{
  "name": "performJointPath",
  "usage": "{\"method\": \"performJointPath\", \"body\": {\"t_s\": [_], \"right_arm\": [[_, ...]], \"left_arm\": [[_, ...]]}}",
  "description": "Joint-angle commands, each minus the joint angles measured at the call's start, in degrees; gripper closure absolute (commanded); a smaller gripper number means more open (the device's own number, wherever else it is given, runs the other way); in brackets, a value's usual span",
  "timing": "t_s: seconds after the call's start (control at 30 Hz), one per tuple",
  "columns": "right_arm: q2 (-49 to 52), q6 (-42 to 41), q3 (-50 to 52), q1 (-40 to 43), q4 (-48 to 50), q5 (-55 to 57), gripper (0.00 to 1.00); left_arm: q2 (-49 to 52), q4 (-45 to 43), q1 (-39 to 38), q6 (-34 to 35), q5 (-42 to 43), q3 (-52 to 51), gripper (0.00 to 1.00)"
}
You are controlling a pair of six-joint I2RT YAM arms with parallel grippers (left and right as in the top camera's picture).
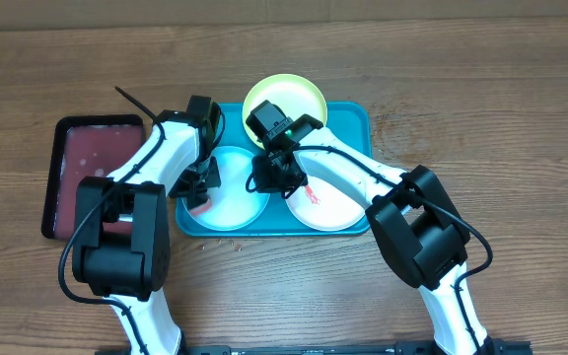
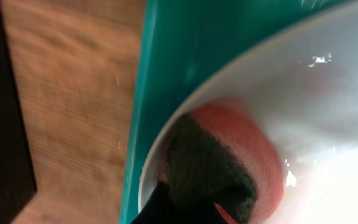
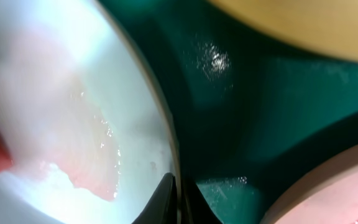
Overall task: Clean dirty plates on tray and stack at the side
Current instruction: 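Keep scrubbing the light blue plate while the right gripper holds its rim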
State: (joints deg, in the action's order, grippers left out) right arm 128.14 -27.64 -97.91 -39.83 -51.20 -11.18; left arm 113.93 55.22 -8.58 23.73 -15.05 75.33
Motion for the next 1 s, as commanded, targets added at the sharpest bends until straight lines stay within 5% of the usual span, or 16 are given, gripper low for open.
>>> {"method": "performJointPath", "body": {"t_s": [0.0,0.1,0.2,0.47,0.6,0.83,0.97], "right_arm": [[0.0,1.6,0.4,-0.3,0.2,0.3,0.96],[0.0,2.5,0.5,-1.2,1.3,-0.5,0.96],[0.0,2.5,0.5,-1.8,1.4,-0.5,0.96],[0.0,2.6,0.5,-2.2,1.4,-0.4,0.96],[0.0,2.6,0.5,-2.2,1.4,-0.4,0.96],[0.0,2.6,0.5,-2.2,1.3,-0.4,0.96],[0.0,2.6,0.5,-2.2,1.3,-0.4,0.96]], "left_arm": [[1.6,-4.7,0.8,1.6,2.1,1.4,0.96],[1.8,-10.9,0.9,-7.0,23.9,1.2,0.96],[1.9,-13.0,0.4,-10.9,36.3,1.2,0.96],[1.9,-7.9,-1.7,-22.5,43.1,1.2,0.96],[1.9,-2.3,-1.4,-22.9,37.1,1.2,0.96],[1.8,5.3,1.0,-9.0,6.2,1.4,0.96],[1.7,4.8,1.8,-4.6,-0.8,1.9,0.96]]}}
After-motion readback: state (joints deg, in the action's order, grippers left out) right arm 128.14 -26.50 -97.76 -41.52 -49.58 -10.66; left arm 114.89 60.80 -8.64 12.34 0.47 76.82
